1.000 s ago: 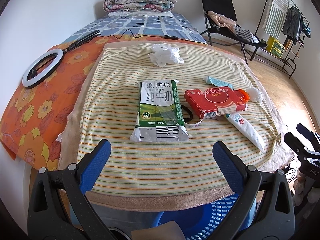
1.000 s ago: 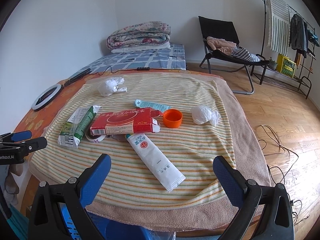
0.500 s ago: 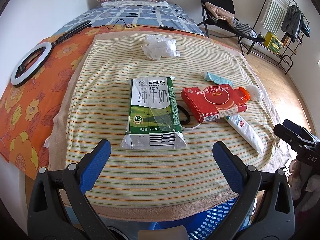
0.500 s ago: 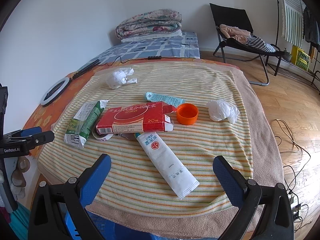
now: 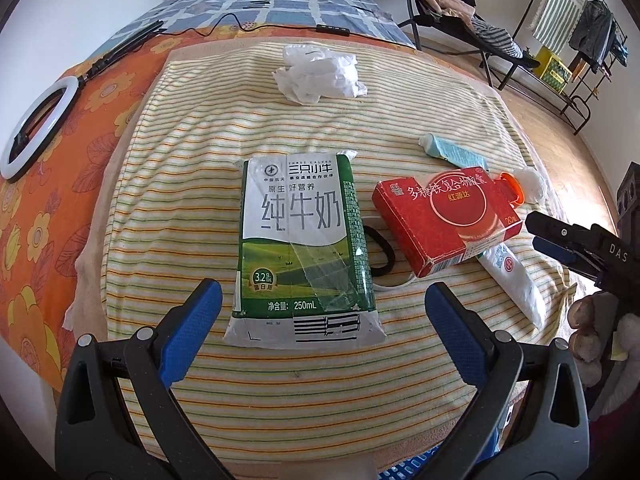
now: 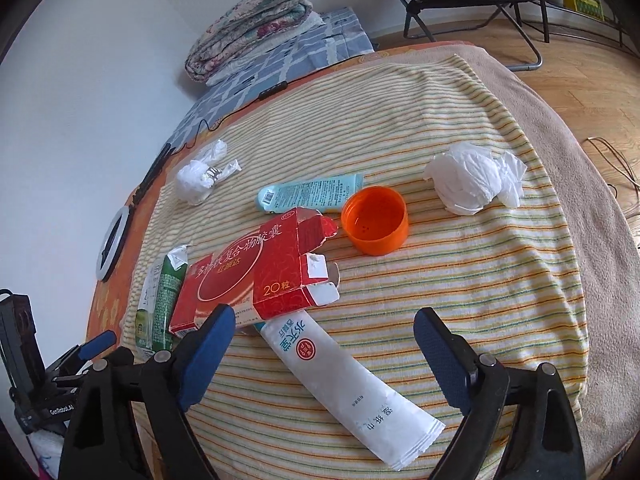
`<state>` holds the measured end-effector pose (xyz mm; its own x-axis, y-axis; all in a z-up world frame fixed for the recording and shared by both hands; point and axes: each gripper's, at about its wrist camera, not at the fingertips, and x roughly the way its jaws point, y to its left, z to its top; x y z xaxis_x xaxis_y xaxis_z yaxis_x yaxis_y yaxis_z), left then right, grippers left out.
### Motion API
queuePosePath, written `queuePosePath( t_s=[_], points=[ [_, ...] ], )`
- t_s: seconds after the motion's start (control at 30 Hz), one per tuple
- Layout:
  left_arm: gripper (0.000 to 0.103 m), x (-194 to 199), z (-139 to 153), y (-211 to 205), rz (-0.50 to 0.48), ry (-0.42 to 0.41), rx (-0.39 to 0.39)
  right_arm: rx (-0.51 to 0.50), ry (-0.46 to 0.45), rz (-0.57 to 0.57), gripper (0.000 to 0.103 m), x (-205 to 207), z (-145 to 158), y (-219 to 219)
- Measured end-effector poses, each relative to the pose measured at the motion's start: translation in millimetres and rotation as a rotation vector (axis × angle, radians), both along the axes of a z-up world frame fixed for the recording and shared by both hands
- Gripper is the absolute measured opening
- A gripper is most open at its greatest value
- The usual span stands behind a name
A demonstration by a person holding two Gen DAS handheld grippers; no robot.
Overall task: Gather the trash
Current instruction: 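Close left tool on milk carton while right tool closes on red box, then lift milk carton with left tool while right tool lifts red box, carry to basket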
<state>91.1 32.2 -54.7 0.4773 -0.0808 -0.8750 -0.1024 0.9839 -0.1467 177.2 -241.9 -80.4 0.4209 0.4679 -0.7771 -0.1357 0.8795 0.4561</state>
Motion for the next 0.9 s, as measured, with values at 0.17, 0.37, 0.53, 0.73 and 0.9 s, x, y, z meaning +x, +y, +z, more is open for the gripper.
queuePosePath(
  t_s=[0.17, 0.37, 0.53, 0.73, 0.9],
  points=[
    [0.099, 14.1, -7.9, 7.2, 0.026, 0.028, -0.016, 0.088, 0.054, -0.031, 0.086, 16.0, -14.7, -0.1],
    [0.083, 21.9, -16.0, 6.6, 0.008, 0.053, -0.026, 0.175, 0.111, -0.051, 0.078, 30.5, -29.3, 4.4],
    [0.078, 26.6, -23.9, 6.7, 0.002, 0.07, -0.046, 0.198, 0.117, -0.051, 0.076, 38.4, -32.9, 9.2],
    [0.077, 27.9, -25.4, 0.9, -0.012, 0.061, -0.027, 0.243, 0.13, -0.048, 0.065, 46.8, -35.5, 15.0],
    [0.077, 27.9, -25.4, 1.5, -0.012, 0.058, -0.03, 0.278, 0.132, -0.025, 0.047, 47.0, -34.5, 23.0]
  ],
)
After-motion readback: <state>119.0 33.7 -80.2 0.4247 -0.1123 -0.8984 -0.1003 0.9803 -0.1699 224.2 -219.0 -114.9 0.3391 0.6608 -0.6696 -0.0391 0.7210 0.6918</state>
